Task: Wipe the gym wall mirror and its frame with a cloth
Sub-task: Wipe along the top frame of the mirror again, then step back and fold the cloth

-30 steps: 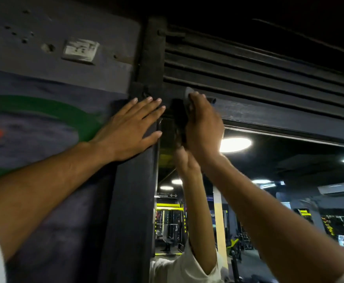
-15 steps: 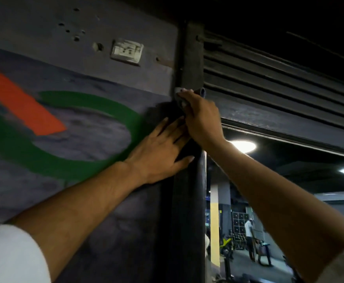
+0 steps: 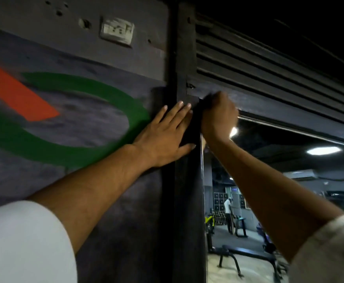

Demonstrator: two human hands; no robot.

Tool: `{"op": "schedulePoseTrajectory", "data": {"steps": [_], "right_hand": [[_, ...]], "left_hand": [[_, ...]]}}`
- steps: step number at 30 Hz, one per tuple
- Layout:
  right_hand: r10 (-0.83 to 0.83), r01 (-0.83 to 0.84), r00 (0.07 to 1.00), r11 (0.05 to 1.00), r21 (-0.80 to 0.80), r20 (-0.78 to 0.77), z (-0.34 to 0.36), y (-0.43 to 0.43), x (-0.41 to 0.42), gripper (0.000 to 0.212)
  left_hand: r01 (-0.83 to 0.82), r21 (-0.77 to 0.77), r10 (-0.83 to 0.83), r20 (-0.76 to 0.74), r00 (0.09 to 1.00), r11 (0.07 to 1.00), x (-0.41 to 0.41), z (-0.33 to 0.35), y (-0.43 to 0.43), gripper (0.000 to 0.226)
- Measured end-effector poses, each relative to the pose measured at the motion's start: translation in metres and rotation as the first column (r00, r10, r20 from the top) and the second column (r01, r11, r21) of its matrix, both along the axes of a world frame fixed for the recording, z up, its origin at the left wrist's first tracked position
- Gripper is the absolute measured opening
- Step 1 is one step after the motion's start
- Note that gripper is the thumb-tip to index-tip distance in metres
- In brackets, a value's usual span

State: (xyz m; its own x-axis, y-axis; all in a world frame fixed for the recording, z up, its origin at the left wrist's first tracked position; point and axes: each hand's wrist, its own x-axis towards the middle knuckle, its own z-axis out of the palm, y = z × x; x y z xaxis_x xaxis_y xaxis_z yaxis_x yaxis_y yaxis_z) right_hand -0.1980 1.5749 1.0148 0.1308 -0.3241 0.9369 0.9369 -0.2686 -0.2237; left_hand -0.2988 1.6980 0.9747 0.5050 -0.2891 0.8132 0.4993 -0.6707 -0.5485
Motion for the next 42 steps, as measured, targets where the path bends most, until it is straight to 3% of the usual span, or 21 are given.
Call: {"op": "schedulePoseTrajectory", "data": {"steps": [5,7,10,13,16,19,21,23,26,29,33,37,39,42], "right_hand": [[0.048,-0.034,0.996,0.985,-0.170,0.078,-0.003,-0.008,-0.031,0.037],[0.179,-0.160,0.982,0.957,-0.242,0.061,-0.003,-0.029,-0.016,0.031],[0.445,-0.431,0.895,0.843,-0.322,-0.034,-0.039,-0.060,-0.001,0.020],[0.595,-0.639,0.769,0.714,-0.286,-0.233,-0.115,-0.090,-0.001,0.018],[0.622,-0.740,0.650,0.648,-0.179,-0.436,-0.212,-0.123,0.000,0.021],[0.633,-0.811,0.476,0.584,-0.026,-0.611,-0.313,-0.149,0.002,0.029],[0.592,-0.802,0.395,0.596,0.051,-0.702,-0.374,-0.166,0.001,0.029],[0.542,-0.787,0.300,0.605,0.118,-0.785,-0.428,-0.187,-0.003,0.031],[0.409,-0.782,0.200,0.614,0.106,-0.890,-0.499,-0.222,-0.009,0.047],[0.308,-0.748,0.090,0.648,0.140,-0.947,-0.559,-0.265,-0.021,0.041],[0.266,-0.582,0.032,0.789,0.198,-0.963,-0.622,-0.330,-0.028,0.024],[0.317,-0.382,-0.051,0.870,0.312,-0.947,-0.660,-0.399,-0.027,0.018],[0.382,-0.280,-0.126,0.872,0.402,-0.915,-0.673,-0.433,-0.023,0.019],[0.439,-0.124,-0.202,0.875,0.467,-0.876,-0.690,-0.486,-0.011,0.027]], "left_hand": [[-0.007,0.007,0.007,-0.032,0.999,1.000,-0.005,-0.008,-0.003,0.106],[0.025,0.003,-0.025,-0.028,0.999,1.000,-0.008,-0.016,-0.001,0.100],[0.182,-0.074,-0.183,-0.009,0.983,0.980,-0.011,-0.037,-0.006,0.102],[0.454,-0.202,-0.448,0.076,0.891,0.868,-0.006,-0.085,-0.028,0.088],[0.623,-0.451,-0.652,0.112,0.750,0.639,0.002,-0.167,-0.068,0.075],[0.534,-0.743,-0.767,0.042,0.640,0.404,0.016,-0.271,-0.106,0.070],[0.438,-0.883,-0.843,0.102,0.529,0.168,0.025,-0.336,-0.124,0.068],[0.303,-0.952,-0.857,0.196,0.476,-0.050,0.035,-0.391,-0.138,0.058],[0.099,-0.960,-0.837,0.277,0.472,-0.262,0.047,-0.467,-0.163,0.040],[-0.091,-0.927,-0.825,0.276,0.494,-0.365,0.054,-0.528,-0.197,0.039],[-0.283,-0.819,-0.802,0.313,0.509,-0.499,0.068,-0.584,-0.256,0.031],[-0.507,-0.565,-0.752,0.383,0.537,-0.650,0.083,-0.625,-0.332,0.009],[-0.577,-0.465,-0.740,0.379,0.556,-0.671,0.092,-0.641,-0.373,0.010],[-0.644,-0.433,-0.776,0.352,0.523,-0.631,0.110,-0.661,-0.430,0.008]]}}
